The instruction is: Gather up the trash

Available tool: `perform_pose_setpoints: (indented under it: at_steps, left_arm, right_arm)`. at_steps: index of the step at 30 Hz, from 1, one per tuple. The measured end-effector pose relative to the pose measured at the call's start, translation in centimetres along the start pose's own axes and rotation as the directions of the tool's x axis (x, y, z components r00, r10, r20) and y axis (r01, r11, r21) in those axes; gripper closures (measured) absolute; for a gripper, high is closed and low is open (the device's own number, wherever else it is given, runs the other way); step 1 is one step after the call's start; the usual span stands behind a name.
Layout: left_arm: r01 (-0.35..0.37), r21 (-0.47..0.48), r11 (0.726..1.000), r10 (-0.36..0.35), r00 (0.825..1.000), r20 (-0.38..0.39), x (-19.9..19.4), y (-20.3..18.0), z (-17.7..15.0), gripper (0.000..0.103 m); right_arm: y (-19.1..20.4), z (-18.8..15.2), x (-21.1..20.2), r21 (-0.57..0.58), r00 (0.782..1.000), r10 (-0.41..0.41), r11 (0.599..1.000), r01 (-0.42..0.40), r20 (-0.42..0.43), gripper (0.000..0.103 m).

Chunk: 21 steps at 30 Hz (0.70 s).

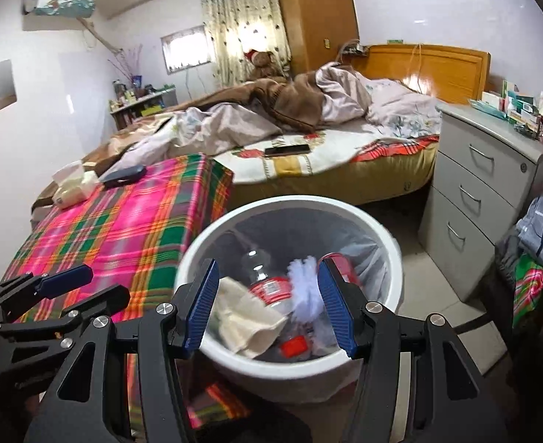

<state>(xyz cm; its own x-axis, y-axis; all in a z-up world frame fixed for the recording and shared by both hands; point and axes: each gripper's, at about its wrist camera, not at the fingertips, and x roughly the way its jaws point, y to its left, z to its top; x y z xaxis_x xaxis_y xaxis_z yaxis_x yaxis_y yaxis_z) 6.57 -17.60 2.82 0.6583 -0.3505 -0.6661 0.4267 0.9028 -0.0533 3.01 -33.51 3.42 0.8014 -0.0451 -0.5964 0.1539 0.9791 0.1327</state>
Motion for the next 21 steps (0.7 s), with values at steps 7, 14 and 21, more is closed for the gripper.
perform_pose_setpoints:
  at_steps: [7, 14, 21]
  left_arm:
    - [-0.05, -0.056, 0.997, 0.053, 0.997, 0.048, -2.8, 2.2, -2.7, 0.035]
    - [-0.132, -0.054, 0.99, 0.137, 0.987, 0.084, -4.5, 2.8, -4.5, 0.031]
    - [-0.171, -0.059, 0.984, 0.177, 0.977, 0.116, -5.4, 2.5, -5.8, 0.031]
  right_arm:
    - [1.8, -1.9, -1.4, -0.002, 0.998, 0.045, 0.999, -0.045, 0.033, 0.046]
    - [3.2, -3.3, -2.1, -0.015, 0.996, 0.066, 0.998, -0.065, 0.056, 0.046]
    - [4.4, -4.4, -2.9, -0.046, 0.994, 0.075, 0.996, -0.072, 0.084, 0.046]
